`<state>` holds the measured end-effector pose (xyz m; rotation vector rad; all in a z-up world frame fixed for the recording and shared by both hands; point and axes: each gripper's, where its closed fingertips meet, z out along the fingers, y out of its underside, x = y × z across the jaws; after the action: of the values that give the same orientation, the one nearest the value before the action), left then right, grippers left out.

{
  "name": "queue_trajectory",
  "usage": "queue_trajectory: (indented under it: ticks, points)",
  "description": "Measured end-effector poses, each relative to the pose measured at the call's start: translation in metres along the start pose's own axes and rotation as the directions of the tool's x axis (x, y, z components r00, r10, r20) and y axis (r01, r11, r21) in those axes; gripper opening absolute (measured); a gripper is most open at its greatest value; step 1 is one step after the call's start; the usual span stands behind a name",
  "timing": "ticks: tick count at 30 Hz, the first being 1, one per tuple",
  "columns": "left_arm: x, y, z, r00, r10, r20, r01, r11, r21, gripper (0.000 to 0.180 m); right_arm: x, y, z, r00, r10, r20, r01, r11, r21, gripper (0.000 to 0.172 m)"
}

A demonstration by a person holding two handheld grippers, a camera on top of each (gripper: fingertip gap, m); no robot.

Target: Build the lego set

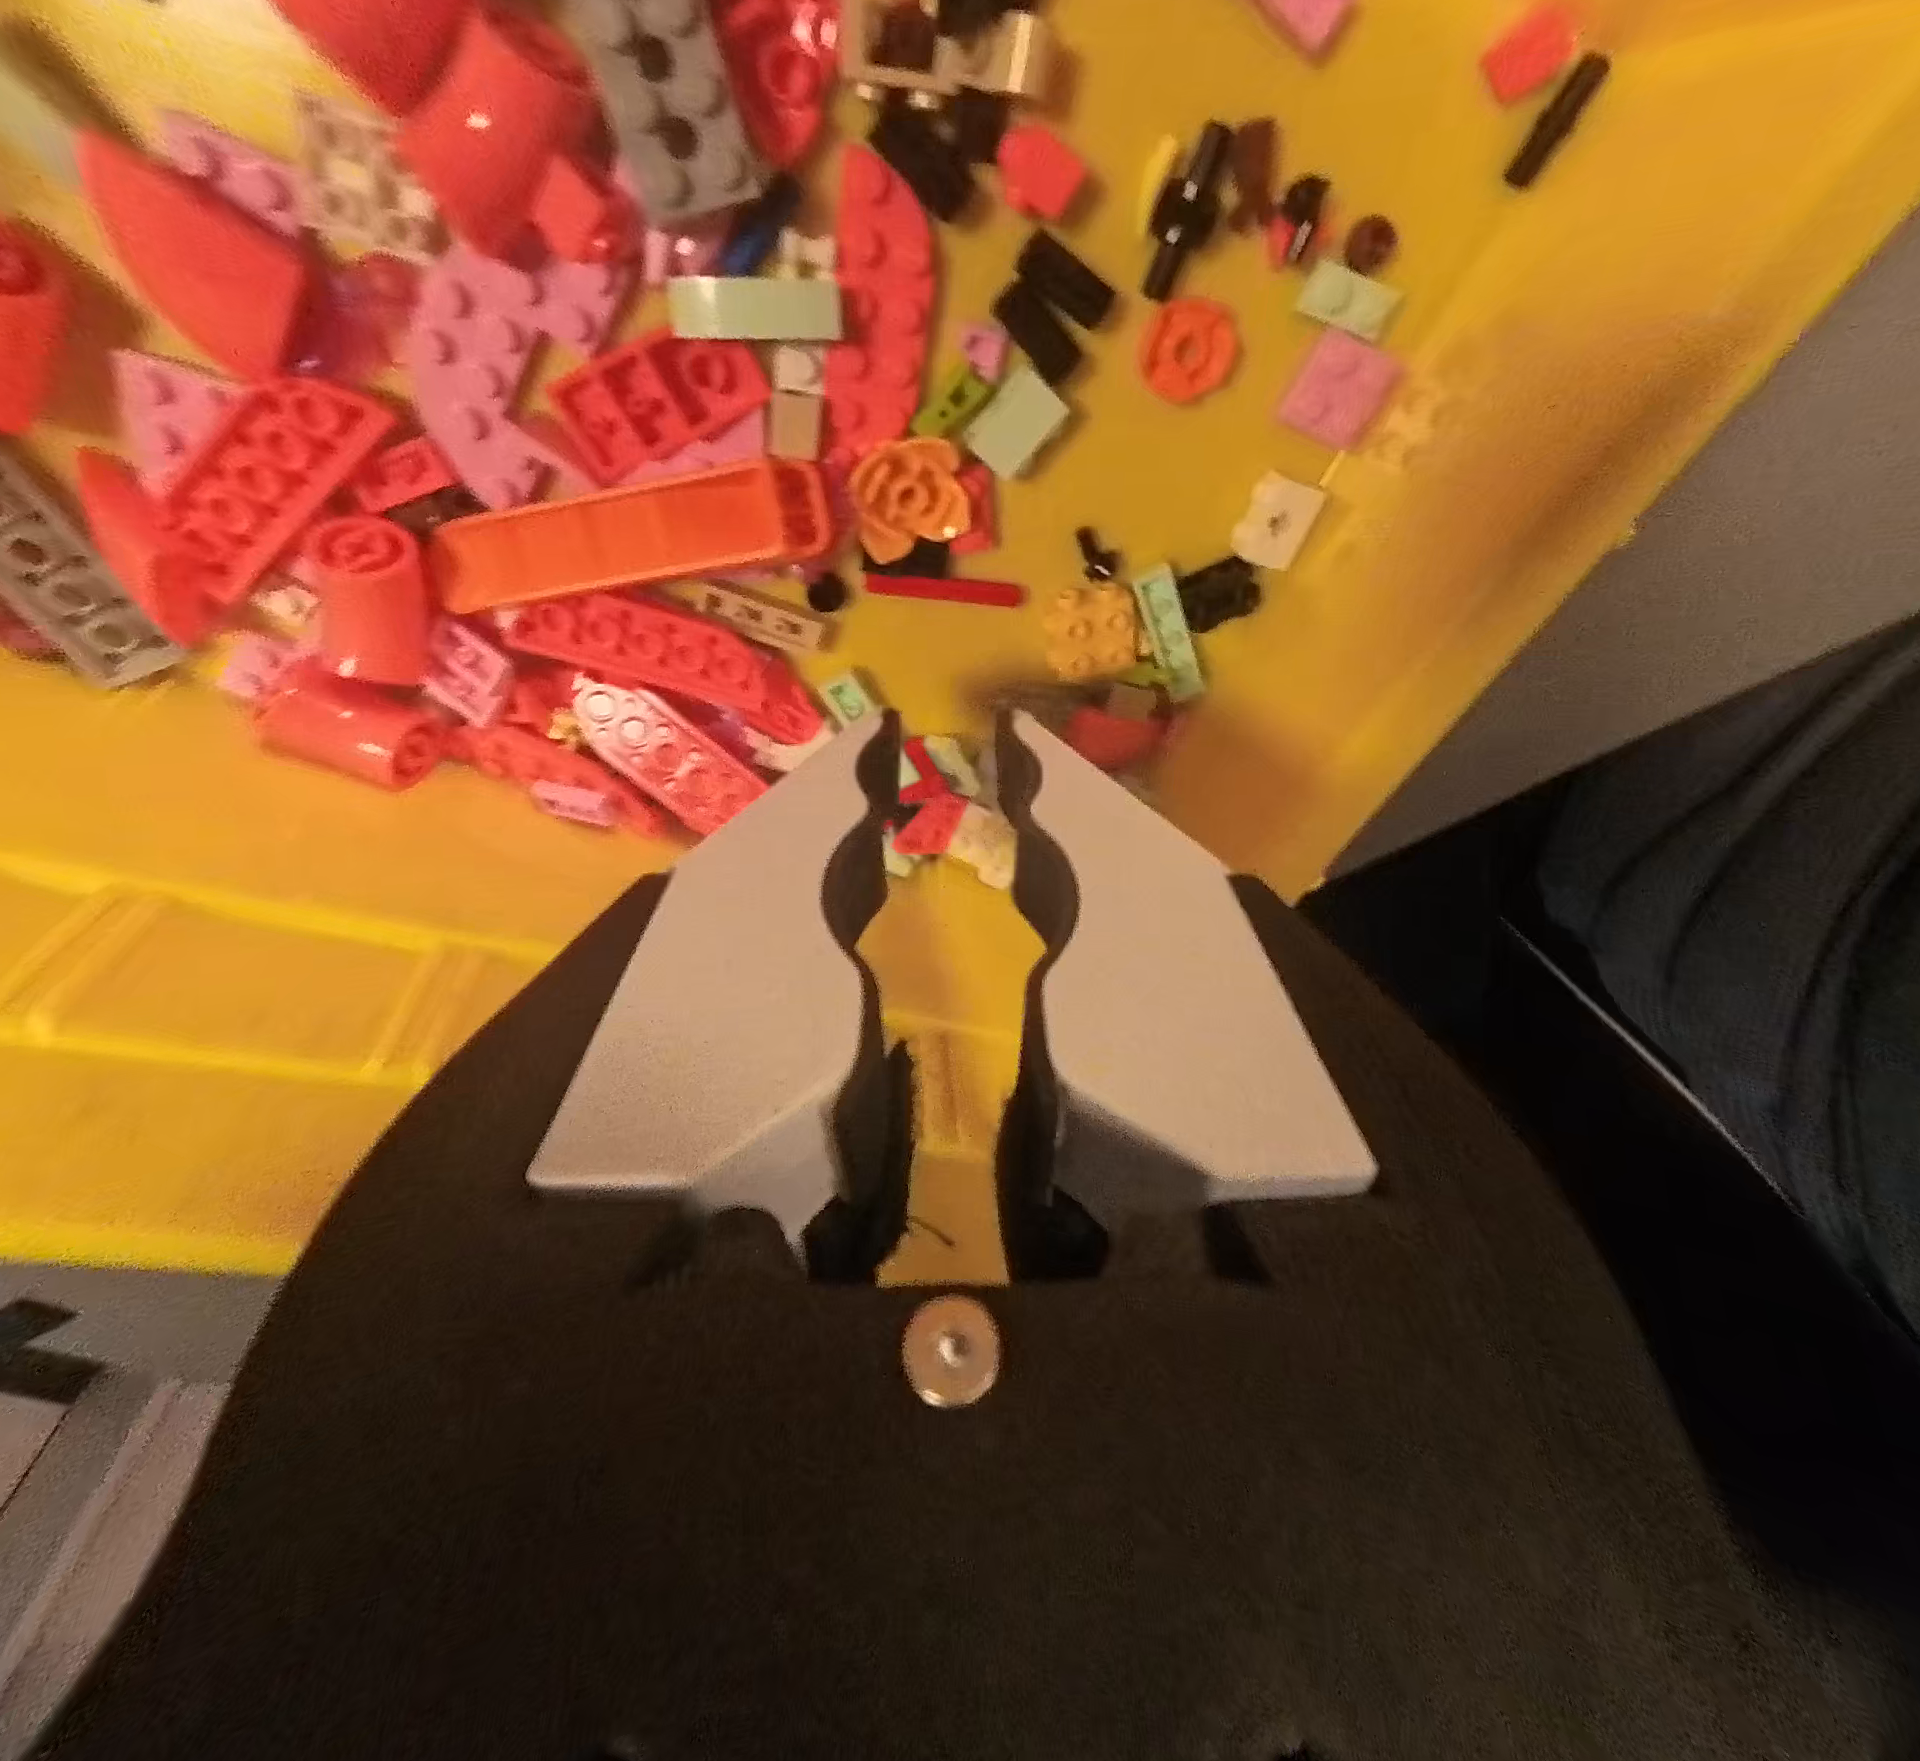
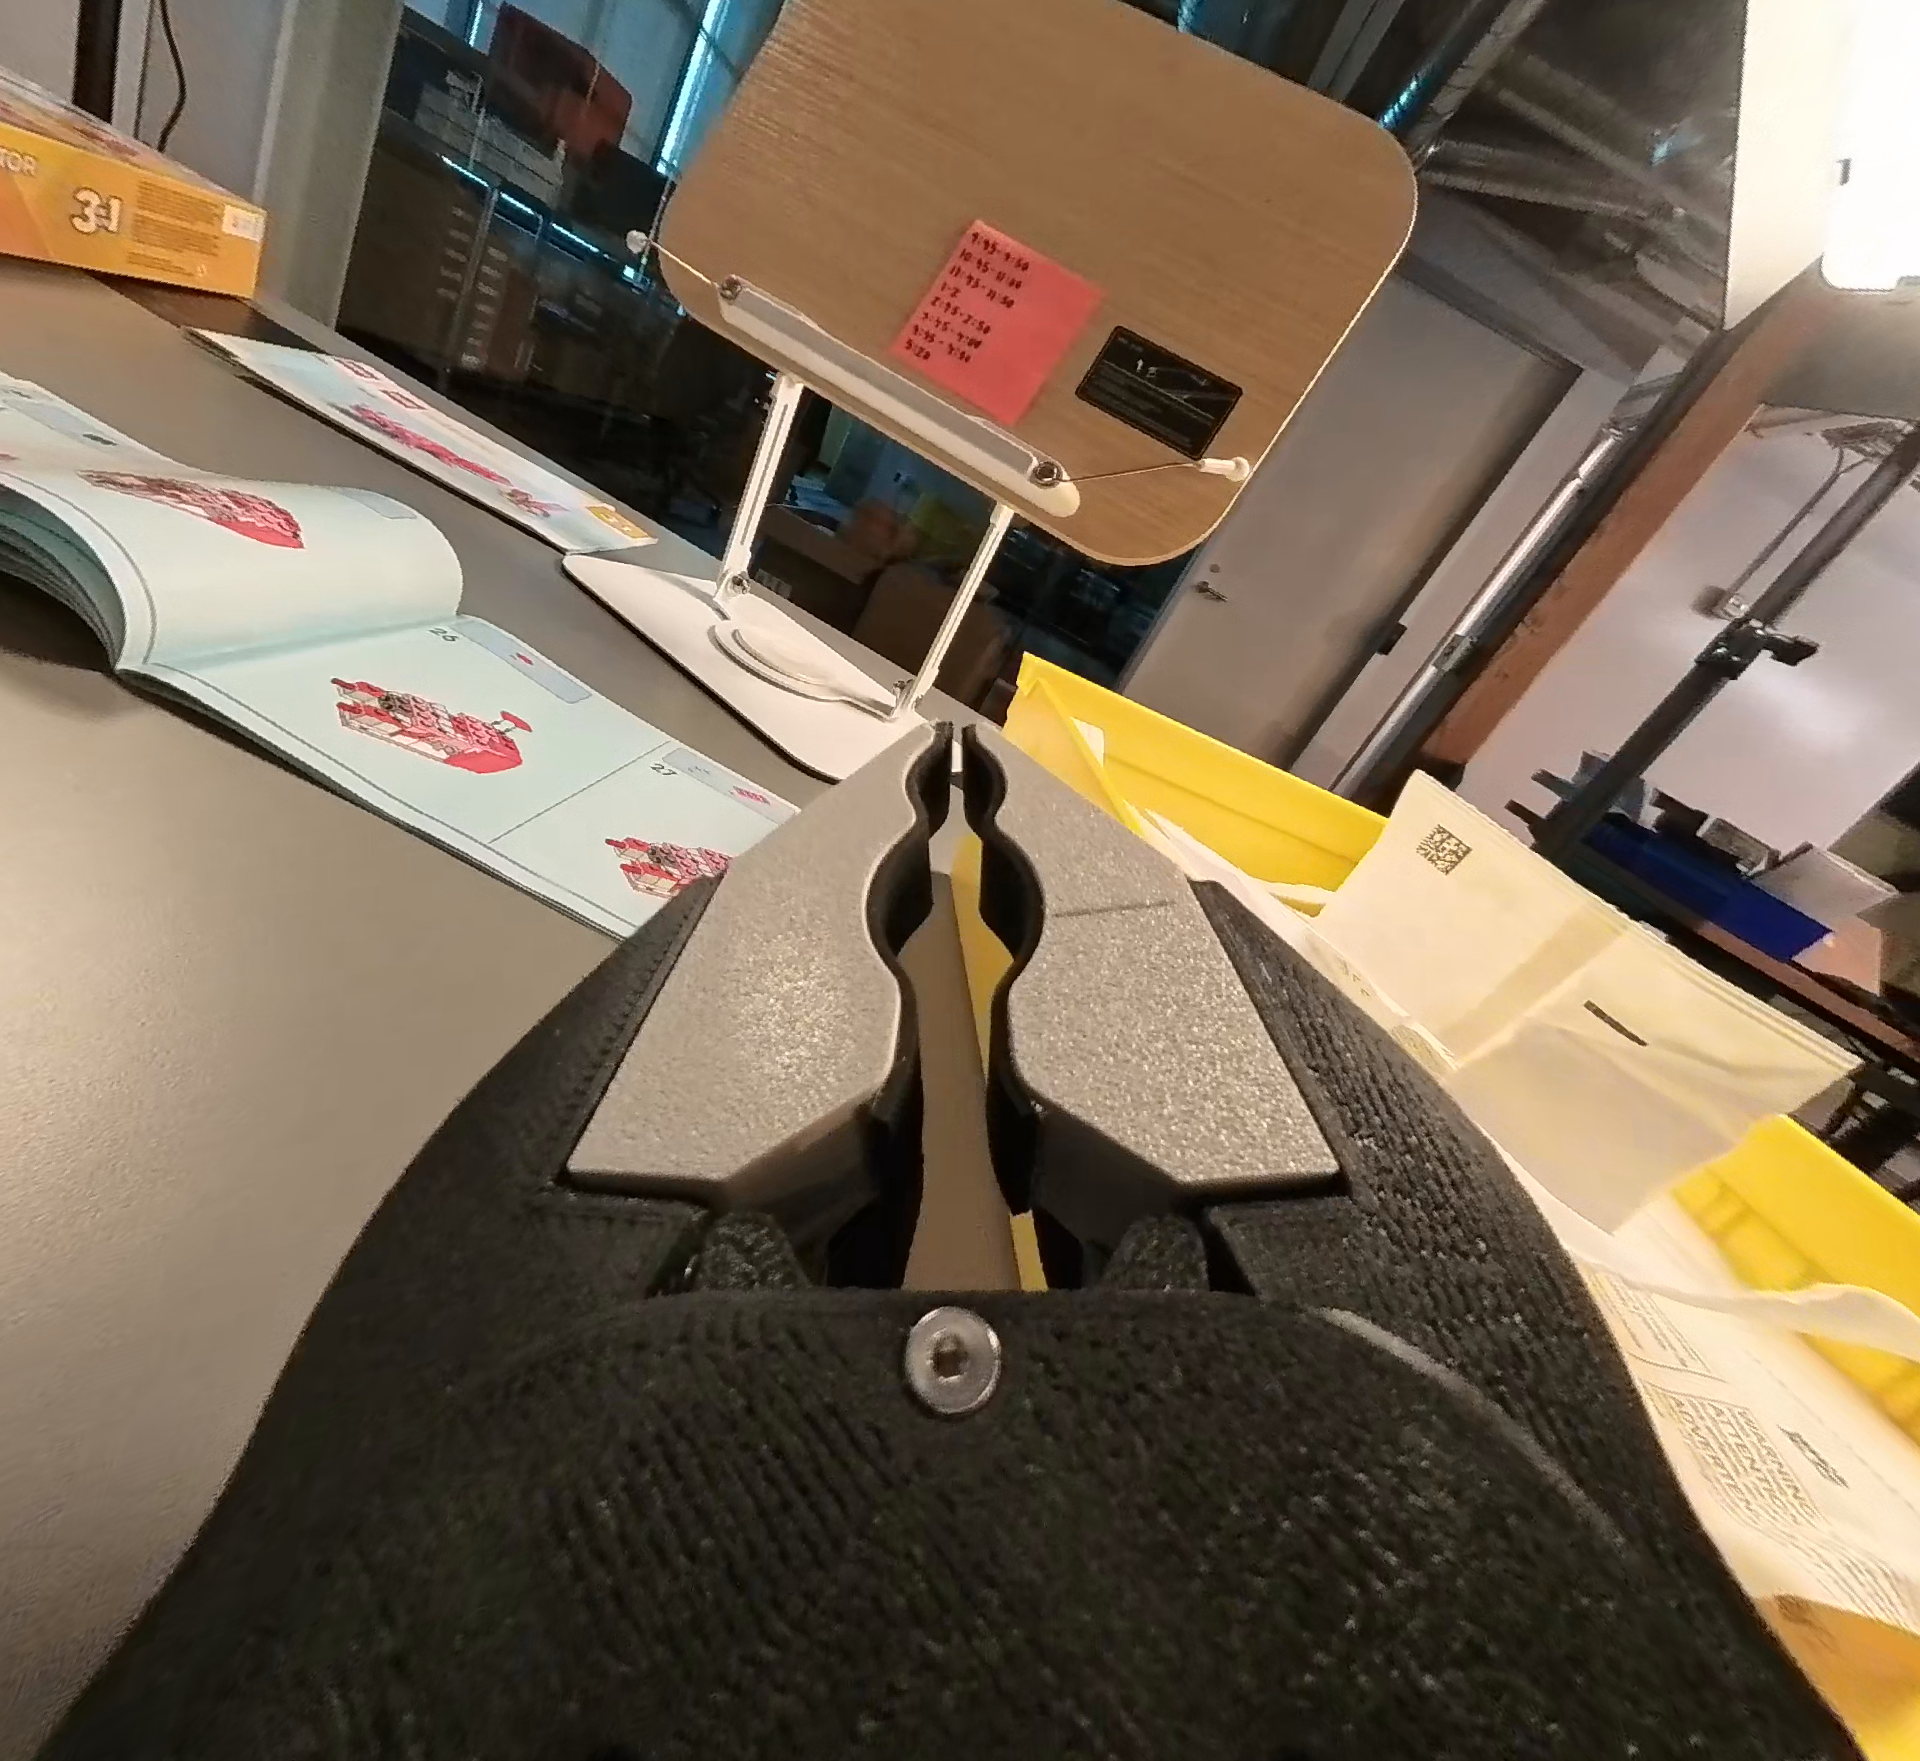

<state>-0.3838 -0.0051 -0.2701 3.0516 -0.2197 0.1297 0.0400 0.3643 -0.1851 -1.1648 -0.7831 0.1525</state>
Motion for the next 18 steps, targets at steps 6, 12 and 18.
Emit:
queue_trajectory:
  ticks: [6,12,18]
  points:
    - [-0.004,0.010,0.002,0.998,0.043,0.053,-0.037,0.992,-0.124,0.022,-0.001,0.001,0.000,1.000,-0.002,0.005,0.002,1.000,-0.004,0.000]
    - [-0.006,0.020,0.004,0.993,0.104,0.064,-0.088,0.971,-0.220,0.017,-0.003,0.001,0.001,1.000,-0.001,0.016,0.001,1.000,-0.003,0.000]
    - [0.017,-0.015,0.006,0.984,0.177,-0.016,-0.178,0.984,-0.030,0.029,-0.004,0.001,0.001,1.000,-0.002,0.023,0.002,1.000,-0.002,0.000]
